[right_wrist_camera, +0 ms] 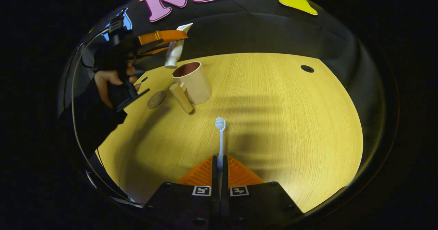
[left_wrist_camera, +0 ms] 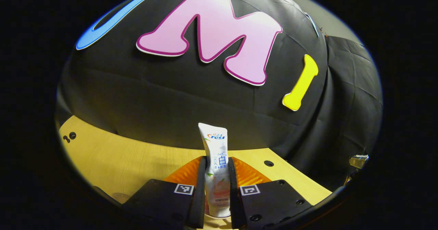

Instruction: Put the toothbrush and toothpaste on the desktop into the cup, then pick up the cup and place it on the coaster on the desktop.

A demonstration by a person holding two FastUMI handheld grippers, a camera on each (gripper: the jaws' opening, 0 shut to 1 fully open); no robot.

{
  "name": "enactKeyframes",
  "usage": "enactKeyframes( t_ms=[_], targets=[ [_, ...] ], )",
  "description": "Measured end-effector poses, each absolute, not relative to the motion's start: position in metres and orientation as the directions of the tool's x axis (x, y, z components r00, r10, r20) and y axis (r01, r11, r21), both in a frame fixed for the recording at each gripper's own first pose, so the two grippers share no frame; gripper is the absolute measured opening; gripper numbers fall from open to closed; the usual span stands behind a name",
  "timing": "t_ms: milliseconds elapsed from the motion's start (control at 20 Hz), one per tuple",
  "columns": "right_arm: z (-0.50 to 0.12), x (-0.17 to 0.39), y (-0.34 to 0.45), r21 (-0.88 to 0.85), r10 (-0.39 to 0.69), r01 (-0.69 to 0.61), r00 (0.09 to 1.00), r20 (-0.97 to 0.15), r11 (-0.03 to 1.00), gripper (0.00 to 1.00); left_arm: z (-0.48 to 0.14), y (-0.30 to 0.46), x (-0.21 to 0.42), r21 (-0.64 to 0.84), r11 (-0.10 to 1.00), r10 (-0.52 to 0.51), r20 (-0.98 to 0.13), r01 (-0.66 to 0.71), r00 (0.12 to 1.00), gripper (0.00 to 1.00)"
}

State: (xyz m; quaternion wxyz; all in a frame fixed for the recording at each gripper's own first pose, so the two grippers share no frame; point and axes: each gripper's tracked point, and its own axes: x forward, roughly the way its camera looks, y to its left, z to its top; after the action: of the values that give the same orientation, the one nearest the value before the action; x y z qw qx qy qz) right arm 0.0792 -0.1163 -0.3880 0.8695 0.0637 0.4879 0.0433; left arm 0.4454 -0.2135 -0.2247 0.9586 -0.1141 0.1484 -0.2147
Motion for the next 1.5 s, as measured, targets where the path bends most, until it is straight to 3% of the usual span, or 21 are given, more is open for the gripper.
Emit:
enactKeyframes(
  t_ms=[100, 150, 250, 300, 350, 550, 700, 750, 800, 850, 900, 1100, 1500],
  targets=[
    [-0.389, 0.082, -0.114, 0.169, 0.151, -0.015, 0.525, -0.837, 0.986, 0.05, -0.235, -0.217, 0.449, -0.262, 0.885, -0.444, -0.217, 0.386, 0.869, 0.40],
    [-0.389, 0.084, -0.113, 0.172, 0.154, -0.015, 0.531, -0.833, 0.985, 0.05, -0.242, -0.217, 0.449, -0.240, 0.890, -0.438, -0.224, 0.387, 0.871, 0.34],
    [-0.389, 0.087, -0.114, 0.172, 0.153, -0.017, 0.543, -0.826, 0.985, 0.05, -0.253, -0.221, 0.450, -0.213, 0.895, -0.436, -0.228, 0.392, 0.871, 0.35],
    [-0.389, 0.087, -0.114, 0.169, 0.152, -0.019, 0.546, -0.824, 0.985, 0.05, -0.256, -0.222, 0.447, -0.208, 0.893, -0.441, -0.225, 0.400, 0.869, 0.41],
    [-0.387, 0.089, -0.114, 0.165, 0.150, -0.023, 0.552, -0.820, 0.986, 0.05, -0.258, -0.221, 0.443, -0.198, 0.894, -0.441, -0.218, 0.403, 0.871, 0.36],
    [-0.392, 0.095, -0.116, 0.159, 0.148, -0.031, 0.571, -0.808, 0.987, 0.05, -0.265, -0.216, 0.428, -0.148, 0.905, -0.422, -0.206, 0.398, 0.883, 0.42],
    [-0.388, 0.104, -0.114, 0.169, 0.150, -0.025, 0.596, -0.789, 0.985, 0.05, -0.257, -0.205, 0.421, -0.134, 0.919, -0.390, -0.191, 0.370, 0.901, 0.72],
    [-0.384, 0.110, -0.115, 0.171, 0.149, -0.024, 0.610, -0.778, 0.985, 0.05, -0.248, -0.200, 0.418, -0.134, 0.924, -0.378, -0.169, 0.359, 0.910, 0.74],
    [-0.381, 0.116, -0.115, 0.169, 0.147, -0.024, 0.623, -0.768, 0.985, 0.05, -0.234, -0.196, 0.413, -0.140, 0.925, -0.373, -0.143, 0.355, 0.917, 0.84],
    [-0.375, 0.121, -0.116, 0.166, 0.144, -0.025, 0.637, -0.757, 0.986, 0.05, -0.226, -0.191, 0.411, -0.142, 0.928, -0.361, -0.121, 0.344, 0.925, 0.82],
    [-0.370, 0.129, -0.117, 0.162, 0.141, -0.027, 0.652, -0.745, 0.986, 0.02, -0.215, -0.184, 0.400, -0.147, 0.930, -0.353, -0.102, 0.337, 0.930, 0.97],
    [-0.341, 0.172, -0.118, 0.158, 0.138, -0.043, 0.734, -0.665, 0.987, 0.05, -0.195, -0.155, 0.366, -0.185, 0.939, -0.306, -0.064, 0.290, 0.950, 0.97],
    [-0.306, 0.250, -0.092, 0.156, 0.159, -0.094, 0.863, -0.480, 0.983, 0.05, -0.230, -0.102, 0.295, -0.126, 0.975, -0.207, -0.190, 0.185, 0.960, 0.97]
  ],
)
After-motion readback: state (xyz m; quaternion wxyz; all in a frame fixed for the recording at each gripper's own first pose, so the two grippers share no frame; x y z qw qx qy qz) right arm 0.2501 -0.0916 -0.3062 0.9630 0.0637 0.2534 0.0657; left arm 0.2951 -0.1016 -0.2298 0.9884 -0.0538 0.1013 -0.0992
